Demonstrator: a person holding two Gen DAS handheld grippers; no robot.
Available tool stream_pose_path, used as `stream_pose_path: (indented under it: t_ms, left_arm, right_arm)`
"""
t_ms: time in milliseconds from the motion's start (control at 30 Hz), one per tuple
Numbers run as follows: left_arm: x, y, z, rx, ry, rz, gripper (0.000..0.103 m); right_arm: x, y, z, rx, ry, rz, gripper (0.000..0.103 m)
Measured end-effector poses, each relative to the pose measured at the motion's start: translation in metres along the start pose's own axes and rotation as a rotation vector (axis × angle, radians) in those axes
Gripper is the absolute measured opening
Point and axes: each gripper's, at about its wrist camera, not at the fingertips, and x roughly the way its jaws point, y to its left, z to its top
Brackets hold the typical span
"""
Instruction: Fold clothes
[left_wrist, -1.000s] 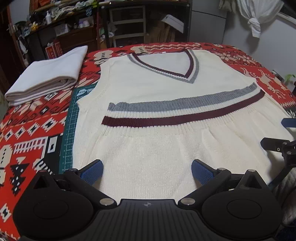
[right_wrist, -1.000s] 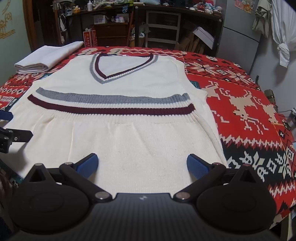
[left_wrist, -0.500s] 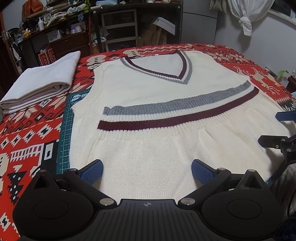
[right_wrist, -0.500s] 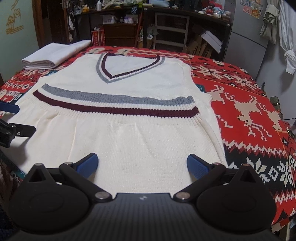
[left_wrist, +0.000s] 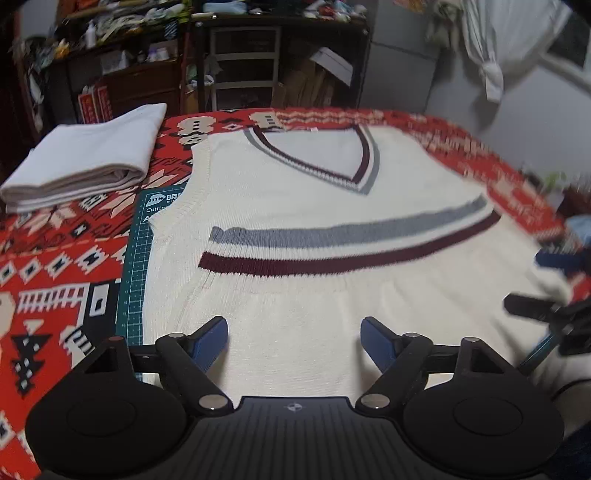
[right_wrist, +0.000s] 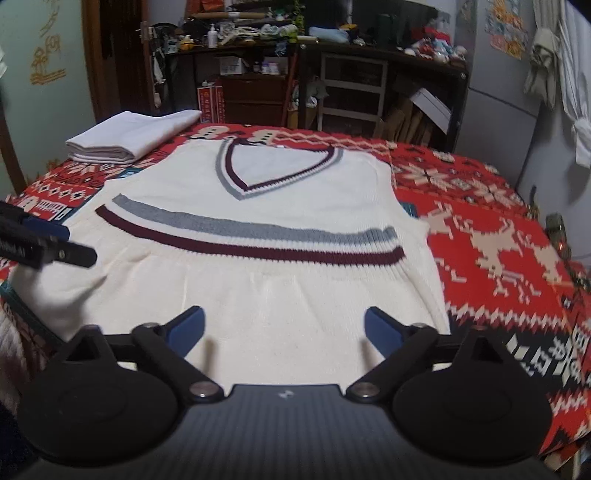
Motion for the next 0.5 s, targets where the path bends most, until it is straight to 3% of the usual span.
stream_pose_path:
  t_ms: [67, 133, 200, 267, 400, 500]
  left_arm:
    - [-0.012, 0.005, 0.002, -0.044, -0.017, -0.058, 0.069]
    - [-0.025, 0.009, 0.003, -0.074, -0.034, -0.106, 0.065]
    - [-0.034, 0.016, 0.002, -0.111, -0.035, -0.143, 0.052]
    - [-0.041, 0.023, -0.001, -0.144, -0.03, -0.165, 0.04]
    - [-0.046, 0.034, -0.016, -0.19, -0.011, -0.159, 0.023]
    - [-0.043, 0.046, -0.029, -0.246, 0.013, -0.148, 0.015]
  right_arm:
    - [-0.006, 0.005, 0.002, -0.026, 0.007, 0.016, 0.083]
    - [-0.01, 0.009, 0.002, -0.027, 0.013, 0.048, 0.071]
    - [-0.014, 0.01, 0.004, -0.011, 0.024, 0.066, 0.05]
    - [-0.017, 0.007, 0.005, 0.022, 0.028, 0.085, 0.04]
    - [-0.021, -0.004, 0.005, 0.081, 0.032, 0.091, 0.027]
    - [-0.023, -0.012, 0.001, 0.105, 0.038, 0.1, 0.026]
